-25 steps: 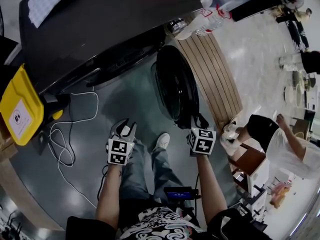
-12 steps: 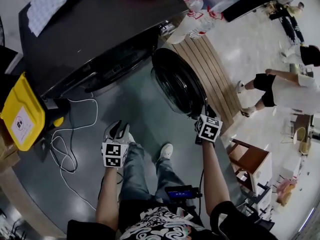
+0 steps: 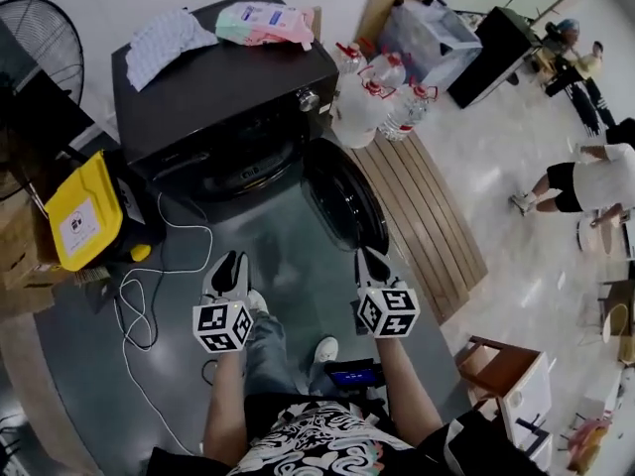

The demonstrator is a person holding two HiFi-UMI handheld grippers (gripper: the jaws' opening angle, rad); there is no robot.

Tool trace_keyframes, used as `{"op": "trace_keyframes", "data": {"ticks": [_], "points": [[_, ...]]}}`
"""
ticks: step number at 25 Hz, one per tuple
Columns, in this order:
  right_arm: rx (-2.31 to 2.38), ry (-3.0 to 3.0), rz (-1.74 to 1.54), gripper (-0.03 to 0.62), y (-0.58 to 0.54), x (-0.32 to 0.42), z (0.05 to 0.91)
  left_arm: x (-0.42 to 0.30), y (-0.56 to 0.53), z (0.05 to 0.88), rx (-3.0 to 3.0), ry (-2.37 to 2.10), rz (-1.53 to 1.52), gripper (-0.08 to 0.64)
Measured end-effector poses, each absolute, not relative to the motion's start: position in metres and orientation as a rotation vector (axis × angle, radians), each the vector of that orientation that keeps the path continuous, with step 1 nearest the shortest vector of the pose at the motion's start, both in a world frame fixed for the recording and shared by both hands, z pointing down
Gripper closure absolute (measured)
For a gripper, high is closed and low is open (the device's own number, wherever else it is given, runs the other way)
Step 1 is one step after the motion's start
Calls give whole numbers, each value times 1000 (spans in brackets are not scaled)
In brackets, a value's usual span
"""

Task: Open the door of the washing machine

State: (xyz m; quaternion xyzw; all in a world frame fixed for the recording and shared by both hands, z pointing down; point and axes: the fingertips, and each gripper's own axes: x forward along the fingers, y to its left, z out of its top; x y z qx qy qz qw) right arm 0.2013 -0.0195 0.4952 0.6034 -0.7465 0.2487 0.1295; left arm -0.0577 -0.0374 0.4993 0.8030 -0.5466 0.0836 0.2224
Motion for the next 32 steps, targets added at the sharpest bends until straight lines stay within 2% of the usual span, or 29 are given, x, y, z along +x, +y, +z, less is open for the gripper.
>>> {"op": "trace_keyframes", "data": {"ticks": [5,7,13,32], "points": [[1602,-2308,537,589,35,188,419,-39,30,435,2149,-1658,110,483],[1575,-2359,496,589,49,185,400,-34,48,420,2134,-1695,115,510],[1532,-2404,484,589,85,174,385,-30,87,373,2236,-1750,6,520],[1492,-2415,457,591,100,150,376,-64,100,371,2161,-1818,60,550]]}}
